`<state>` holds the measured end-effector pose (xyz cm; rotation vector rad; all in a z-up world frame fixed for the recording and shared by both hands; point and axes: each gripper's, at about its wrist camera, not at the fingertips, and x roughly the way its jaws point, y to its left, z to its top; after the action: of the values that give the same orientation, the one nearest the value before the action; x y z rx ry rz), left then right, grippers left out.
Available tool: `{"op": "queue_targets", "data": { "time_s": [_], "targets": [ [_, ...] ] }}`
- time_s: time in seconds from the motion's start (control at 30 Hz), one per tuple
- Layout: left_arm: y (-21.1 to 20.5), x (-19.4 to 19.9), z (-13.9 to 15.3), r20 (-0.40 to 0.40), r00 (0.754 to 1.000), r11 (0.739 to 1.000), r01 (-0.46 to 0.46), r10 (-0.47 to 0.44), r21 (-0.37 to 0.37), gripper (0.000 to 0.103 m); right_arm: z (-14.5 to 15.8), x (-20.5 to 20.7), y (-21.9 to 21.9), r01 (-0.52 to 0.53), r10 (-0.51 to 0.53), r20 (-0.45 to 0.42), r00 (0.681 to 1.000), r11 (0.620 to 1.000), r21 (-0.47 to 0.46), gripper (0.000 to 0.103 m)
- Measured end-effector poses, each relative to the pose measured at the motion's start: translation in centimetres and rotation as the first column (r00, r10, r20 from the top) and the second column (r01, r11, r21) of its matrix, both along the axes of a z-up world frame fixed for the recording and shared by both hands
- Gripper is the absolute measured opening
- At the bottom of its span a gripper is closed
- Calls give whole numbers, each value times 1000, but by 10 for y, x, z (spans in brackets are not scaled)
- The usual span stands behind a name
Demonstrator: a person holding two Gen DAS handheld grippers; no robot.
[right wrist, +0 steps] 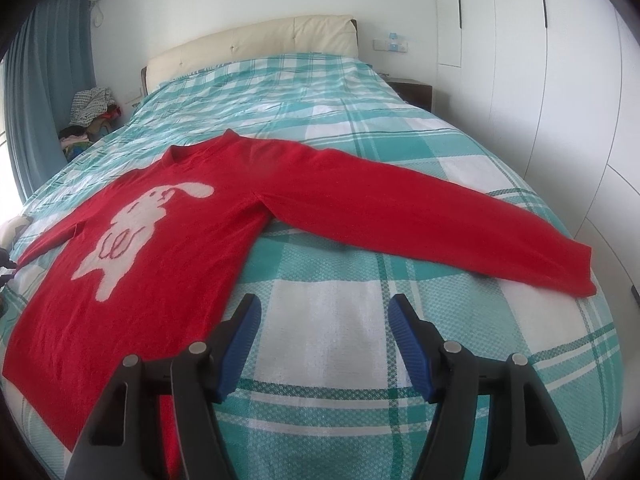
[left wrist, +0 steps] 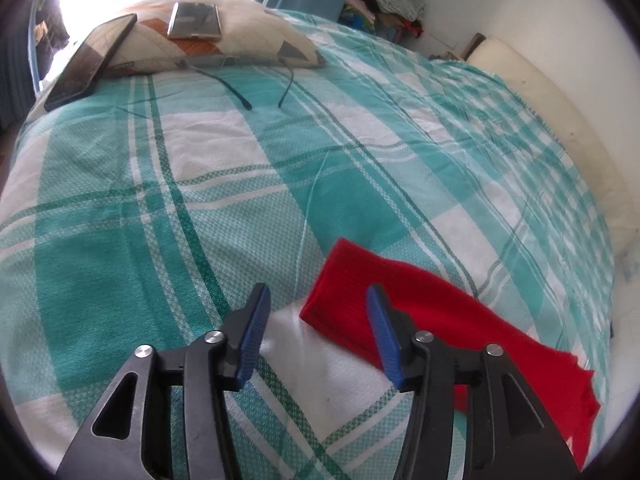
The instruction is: Fold small clothes
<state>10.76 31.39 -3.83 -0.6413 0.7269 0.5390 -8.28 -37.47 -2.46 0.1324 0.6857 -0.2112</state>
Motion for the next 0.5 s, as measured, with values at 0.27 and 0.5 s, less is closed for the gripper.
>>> {"op": "queue_targets", "data": {
  "time_s": [0.27, 0.5],
  "targets": [
    [-48, -38, 50, 176, 980, 980, 61, -94, 189, 88, 8, -9, -15, 91, -91, 52, 994, 996, 5, 80],
    [-115, -27, 60, 148, 933, 887, 251, -328, 388, 92, 3, -7, -27, 125, -127, 39, 991, 991, 57, 81]
  ]
}}
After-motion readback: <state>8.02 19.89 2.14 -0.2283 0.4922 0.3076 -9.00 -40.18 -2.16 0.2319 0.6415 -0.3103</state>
